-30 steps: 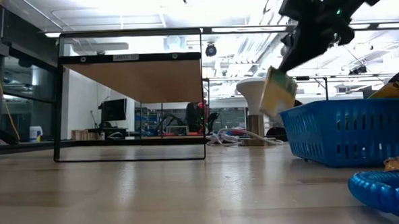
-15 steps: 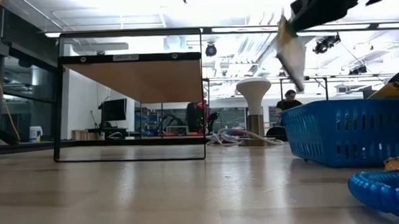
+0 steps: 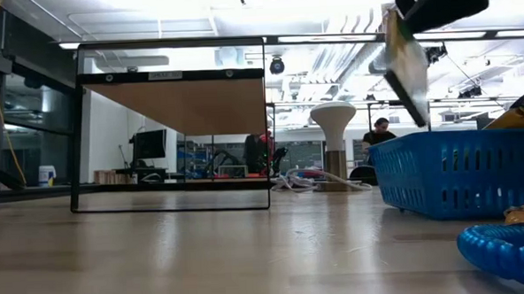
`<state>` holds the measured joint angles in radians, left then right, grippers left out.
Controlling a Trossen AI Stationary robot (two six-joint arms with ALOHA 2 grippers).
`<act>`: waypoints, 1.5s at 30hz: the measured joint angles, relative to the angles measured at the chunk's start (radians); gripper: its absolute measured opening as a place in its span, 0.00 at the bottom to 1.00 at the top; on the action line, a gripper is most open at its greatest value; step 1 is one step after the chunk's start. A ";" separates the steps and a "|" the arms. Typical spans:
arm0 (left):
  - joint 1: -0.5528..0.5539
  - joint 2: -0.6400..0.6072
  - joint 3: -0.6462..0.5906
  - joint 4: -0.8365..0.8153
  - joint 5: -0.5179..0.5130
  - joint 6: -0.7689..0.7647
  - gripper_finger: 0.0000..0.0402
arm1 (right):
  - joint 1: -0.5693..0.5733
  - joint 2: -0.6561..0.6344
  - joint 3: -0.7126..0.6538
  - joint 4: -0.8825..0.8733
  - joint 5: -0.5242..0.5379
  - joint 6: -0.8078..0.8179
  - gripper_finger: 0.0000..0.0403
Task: Pick & Place Office Desk Supplies
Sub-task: Put the left yellow crayon box into the blue bin
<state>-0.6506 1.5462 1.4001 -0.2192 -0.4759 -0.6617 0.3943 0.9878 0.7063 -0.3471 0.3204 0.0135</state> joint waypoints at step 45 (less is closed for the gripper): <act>0.000 0.000 0.000 0.000 0.000 0.000 0.19 | 0.335 0.221 0.000 -0.134 0.201 0.463 0.01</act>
<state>-0.6506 1.5463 1.4002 -0.2192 -0.4759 -0.6617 0.7290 1.2083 0.7063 -0.4811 0.5210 0.4763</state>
